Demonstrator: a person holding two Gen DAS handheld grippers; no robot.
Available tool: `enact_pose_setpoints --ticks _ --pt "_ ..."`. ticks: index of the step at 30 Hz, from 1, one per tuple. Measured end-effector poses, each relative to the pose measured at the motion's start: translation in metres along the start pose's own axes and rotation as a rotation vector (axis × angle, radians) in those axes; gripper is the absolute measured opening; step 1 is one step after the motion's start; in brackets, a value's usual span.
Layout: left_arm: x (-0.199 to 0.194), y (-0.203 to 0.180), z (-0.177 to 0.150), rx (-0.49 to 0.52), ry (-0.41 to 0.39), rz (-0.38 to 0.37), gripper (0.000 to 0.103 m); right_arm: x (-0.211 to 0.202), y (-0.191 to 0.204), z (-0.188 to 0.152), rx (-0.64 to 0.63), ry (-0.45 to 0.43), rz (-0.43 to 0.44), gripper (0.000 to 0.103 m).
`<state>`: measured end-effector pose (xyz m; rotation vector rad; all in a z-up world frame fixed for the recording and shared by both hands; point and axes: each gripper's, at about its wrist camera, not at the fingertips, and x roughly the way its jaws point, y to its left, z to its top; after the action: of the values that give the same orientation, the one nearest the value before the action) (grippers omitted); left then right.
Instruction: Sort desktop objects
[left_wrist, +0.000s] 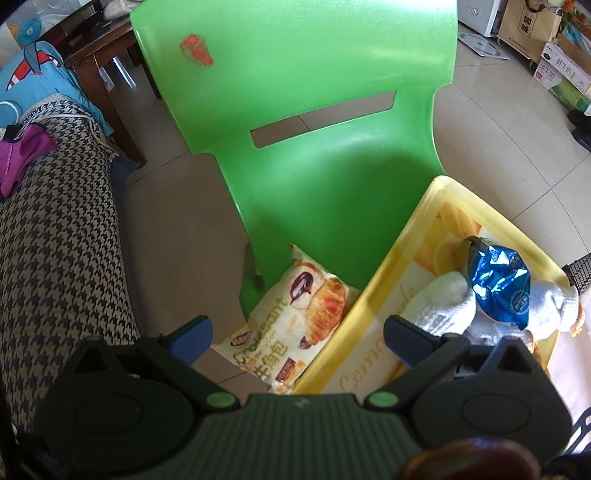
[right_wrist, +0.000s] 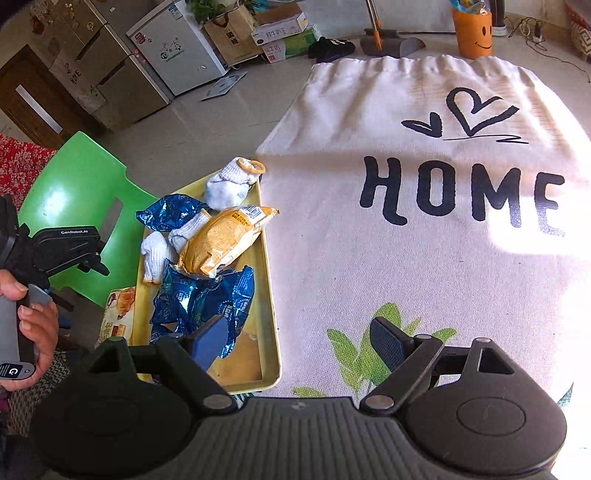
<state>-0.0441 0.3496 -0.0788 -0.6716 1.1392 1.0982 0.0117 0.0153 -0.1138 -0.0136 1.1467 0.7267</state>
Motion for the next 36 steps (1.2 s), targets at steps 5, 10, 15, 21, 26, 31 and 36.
enact_pose_setpoints --ticks 5,10,15,21,26,31,36 --pt "0.016 0.007 0.004 -0.043 0.03 0.047 0.102 0.001 -0.005 0.0 0.019 0.005 -0.012 0.085" --pt "0.032 0.005 0.006 -0.054 0.064 0.066 0.102 0.003 -0.009 0.0 0.028 0.014 -0.026 0.085" --pt "0.045 0.006 0.009 -0.067 0.081 0.055 0.102 0.003 -0.012 0.0 0.039 0.016 -0.036 0.085" --pt "0.064 0.006 0.008 -0.086 0.145 0.044 0.101 0.005 -0.015 0.0 0.051 0.022 -0.054 0.085" --pt "0.068 0.004 0.005 -0.076 0.144 0.059 0.088 0.008 -0.018 0.001 0.077 0.034 -0.056 0.085" --pt "0.061 0.001 0.005 -0.062 0.123 0.057 0.076 0.009 -0.018 0.001 0.08 0.031 -0.065 0.085" --pt "0.049 -0.005 0.006 -0.057 0.088 -0.008 0.055 0.009 -0.02 0.001 0.087 0.028 -0.074 0.085"
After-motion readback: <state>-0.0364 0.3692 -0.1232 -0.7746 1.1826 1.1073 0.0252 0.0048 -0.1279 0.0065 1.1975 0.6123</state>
